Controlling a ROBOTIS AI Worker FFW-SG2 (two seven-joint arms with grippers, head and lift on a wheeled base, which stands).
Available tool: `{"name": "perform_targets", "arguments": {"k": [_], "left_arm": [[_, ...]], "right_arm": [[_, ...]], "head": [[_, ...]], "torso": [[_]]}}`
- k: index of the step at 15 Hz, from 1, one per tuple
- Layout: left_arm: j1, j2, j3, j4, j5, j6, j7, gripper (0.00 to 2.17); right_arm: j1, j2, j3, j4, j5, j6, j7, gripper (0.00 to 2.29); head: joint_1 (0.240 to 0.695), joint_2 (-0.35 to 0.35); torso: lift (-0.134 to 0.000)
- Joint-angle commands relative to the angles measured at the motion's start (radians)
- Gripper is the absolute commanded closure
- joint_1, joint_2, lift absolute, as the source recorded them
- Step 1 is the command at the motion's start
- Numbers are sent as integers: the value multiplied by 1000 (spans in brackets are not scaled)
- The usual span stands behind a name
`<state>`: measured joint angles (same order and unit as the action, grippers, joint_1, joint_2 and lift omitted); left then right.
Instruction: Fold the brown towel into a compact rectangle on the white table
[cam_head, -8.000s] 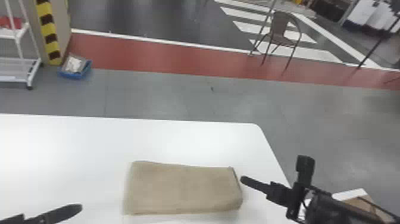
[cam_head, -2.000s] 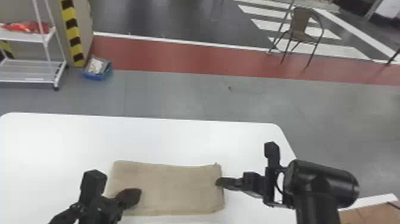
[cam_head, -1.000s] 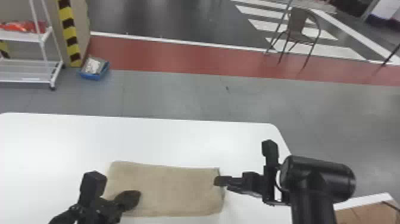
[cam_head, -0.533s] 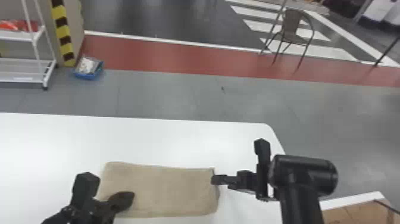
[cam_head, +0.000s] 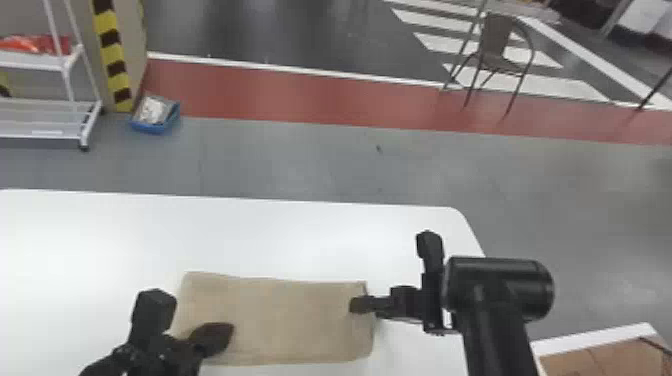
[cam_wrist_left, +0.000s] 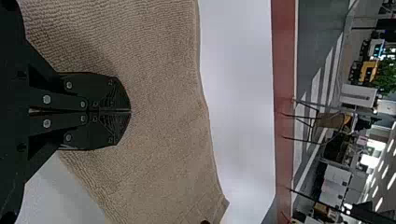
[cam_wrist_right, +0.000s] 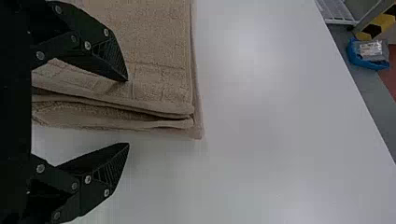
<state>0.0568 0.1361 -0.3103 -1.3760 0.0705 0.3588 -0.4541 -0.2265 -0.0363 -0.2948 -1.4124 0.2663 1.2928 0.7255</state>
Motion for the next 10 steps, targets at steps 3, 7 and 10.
{"name": "perform_targets", "arguments": {"k": [3, 7, 10], "left_arm": [[0, -1, -1, 0, -6, 18, 0, 1798], [0, -1, -1, -2, -6, 18, 0, 1798], [-3, -1, -1, -6, -8, 33, 0, 1798]], "right_arm": [[-16, 1, 14, 20, -4, 10, 2, 1045], [-24, -1, 3, 20, -12, 29, 11, 1237], [-24, -1, -4, 16, -22, 38, 20, 1295]], "head": [[695, -270], [695, -264], [695, -263]], "torso": [[0], [0], [0]]}}
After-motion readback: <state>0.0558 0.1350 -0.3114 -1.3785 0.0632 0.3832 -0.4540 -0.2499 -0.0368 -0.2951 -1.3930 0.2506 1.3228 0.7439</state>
